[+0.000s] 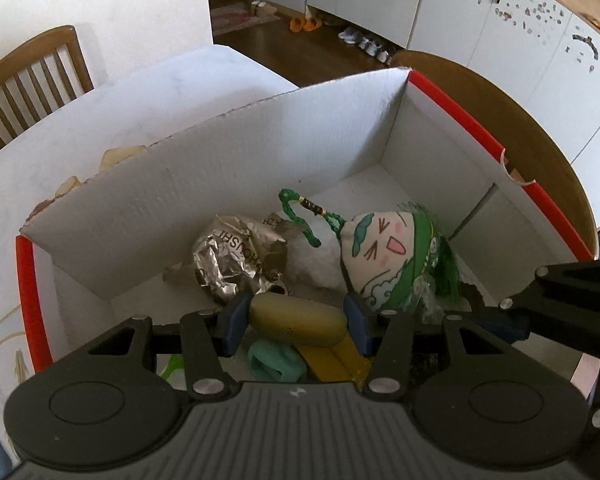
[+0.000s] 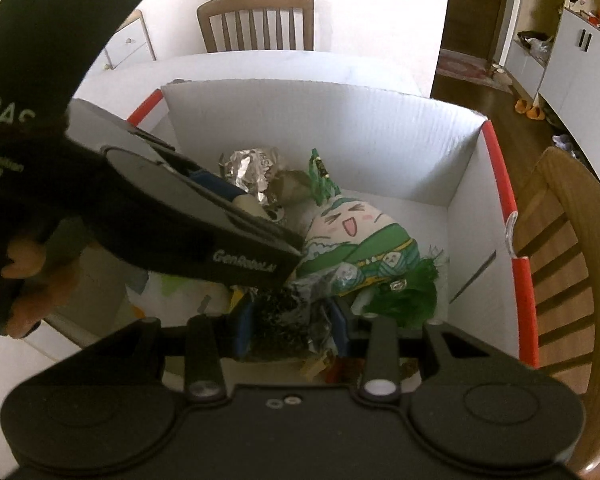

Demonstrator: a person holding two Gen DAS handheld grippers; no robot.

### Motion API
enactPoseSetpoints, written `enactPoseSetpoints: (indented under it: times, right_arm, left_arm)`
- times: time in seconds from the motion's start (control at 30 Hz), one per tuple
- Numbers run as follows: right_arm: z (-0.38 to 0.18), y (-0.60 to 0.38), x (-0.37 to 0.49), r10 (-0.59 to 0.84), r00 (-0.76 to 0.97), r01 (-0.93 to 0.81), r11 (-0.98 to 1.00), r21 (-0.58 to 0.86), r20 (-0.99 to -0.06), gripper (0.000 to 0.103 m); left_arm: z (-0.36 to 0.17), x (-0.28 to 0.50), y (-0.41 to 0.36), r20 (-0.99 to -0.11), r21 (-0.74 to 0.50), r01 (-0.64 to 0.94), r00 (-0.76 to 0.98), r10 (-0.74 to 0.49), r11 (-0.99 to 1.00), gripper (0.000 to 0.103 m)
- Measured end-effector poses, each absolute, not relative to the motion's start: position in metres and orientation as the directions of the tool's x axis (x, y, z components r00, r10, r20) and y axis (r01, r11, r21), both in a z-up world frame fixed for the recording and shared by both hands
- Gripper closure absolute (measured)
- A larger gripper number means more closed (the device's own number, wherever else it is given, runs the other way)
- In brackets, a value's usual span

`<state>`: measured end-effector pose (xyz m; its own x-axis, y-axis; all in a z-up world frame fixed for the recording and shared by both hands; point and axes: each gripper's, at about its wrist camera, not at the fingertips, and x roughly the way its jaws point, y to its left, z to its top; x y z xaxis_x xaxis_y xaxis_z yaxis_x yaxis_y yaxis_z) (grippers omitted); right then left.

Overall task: Organize objects
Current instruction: 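Open left gripper dropping foam roll while right gripper releases black bag into box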

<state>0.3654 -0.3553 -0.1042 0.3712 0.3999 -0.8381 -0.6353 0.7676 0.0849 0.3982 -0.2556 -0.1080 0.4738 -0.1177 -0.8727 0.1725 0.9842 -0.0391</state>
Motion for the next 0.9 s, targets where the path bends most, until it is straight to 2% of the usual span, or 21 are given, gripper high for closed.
enactPoseSetpoints:
  times: [0.23,0.4,0.9]
  right_arm:
    - [-0.108,-0.355,0.366,0.414,0.359,-0.638,0.763,0.103,-0.837,0.062]
    - [-0.105,-0.363,0.362,0.435,0.364,-0.633,0.765,0.124,-0.824,0.053]
    - [-0.063,-0.388,0.342,0.51,0.408,-0.617,0.765,0.182,-0.758,0.04]
  left_arm:
    - [-0.108,0.394,-0.254,-0.878,-0.046,0.148,0.465,-0.111,0.988,0.051]
    - [-0.101,0.391,-0.252,-0.861,-0.067,0.13,0.493,-0.123,0.989,0.035]
    - [-0.057,0.353,-0.233,-0.778,-0.121,0.121,0.604,-0.17,0.985,0.035]
